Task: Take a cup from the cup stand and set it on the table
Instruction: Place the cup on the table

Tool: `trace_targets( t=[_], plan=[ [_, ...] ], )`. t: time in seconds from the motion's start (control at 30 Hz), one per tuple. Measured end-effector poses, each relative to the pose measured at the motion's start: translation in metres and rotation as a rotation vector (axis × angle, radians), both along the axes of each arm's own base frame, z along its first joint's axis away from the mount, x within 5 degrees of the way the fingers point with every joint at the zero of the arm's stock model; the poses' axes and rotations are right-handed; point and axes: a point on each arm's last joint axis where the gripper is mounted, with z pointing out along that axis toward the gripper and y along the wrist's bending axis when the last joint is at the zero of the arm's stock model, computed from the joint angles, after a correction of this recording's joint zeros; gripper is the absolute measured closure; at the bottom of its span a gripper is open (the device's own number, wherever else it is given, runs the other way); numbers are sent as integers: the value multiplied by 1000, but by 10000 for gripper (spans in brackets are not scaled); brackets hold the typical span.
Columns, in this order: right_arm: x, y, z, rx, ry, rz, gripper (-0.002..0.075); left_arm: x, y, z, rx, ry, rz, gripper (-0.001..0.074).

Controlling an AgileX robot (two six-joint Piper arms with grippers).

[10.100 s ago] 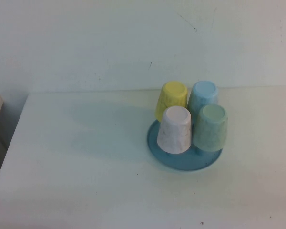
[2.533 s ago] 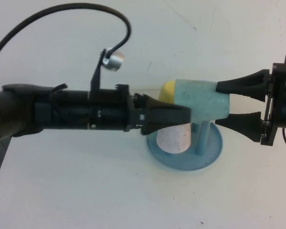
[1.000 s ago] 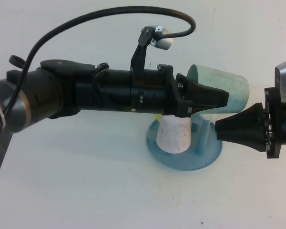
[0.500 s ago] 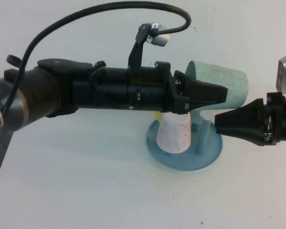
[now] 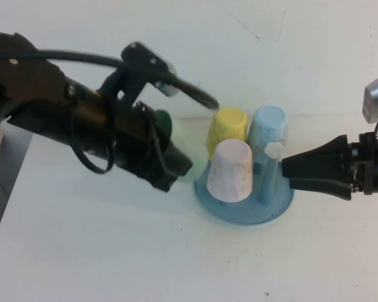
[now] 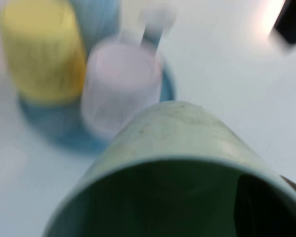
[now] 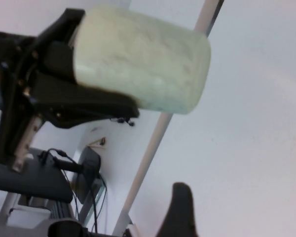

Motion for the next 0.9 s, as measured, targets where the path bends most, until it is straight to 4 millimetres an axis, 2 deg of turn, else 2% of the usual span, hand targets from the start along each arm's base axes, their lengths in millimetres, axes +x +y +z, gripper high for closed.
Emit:
trace_targets(
  t=[0.13, 0.33, 0.53, 0.63, 0.77, 0.83, 0.9],
  plan=[
    [-1, 0, -1, -18, -20, 17, 157, -11, -6, -19, 294, 37, 32, 728],
    [-2, 0, -2, -33, -27, 28, 156, 1, -19, -64, 552, 85, 73, 728],
    [-3, -1, -4, -55, -27, 46, 156, 17, -25, -110, 671, 156, 60, 728],
    [-3, -1, -4, -57, -29, 48, 156, 21, -26, -124, 694, 178, 52, 728],
    [-4, -1, -5, -62, -29, 51, 156, 24, -28, -131, 702, 178, 49, 720],
    [-4, -1, -5, -62, -29, 51, 156, 25, -28, -133, 707, 174, 47, 674],
    [-4, -1, -5, -62, -29, 52, 156, 25, -28, -133, 705, 171, 48, 587]
  ],
)
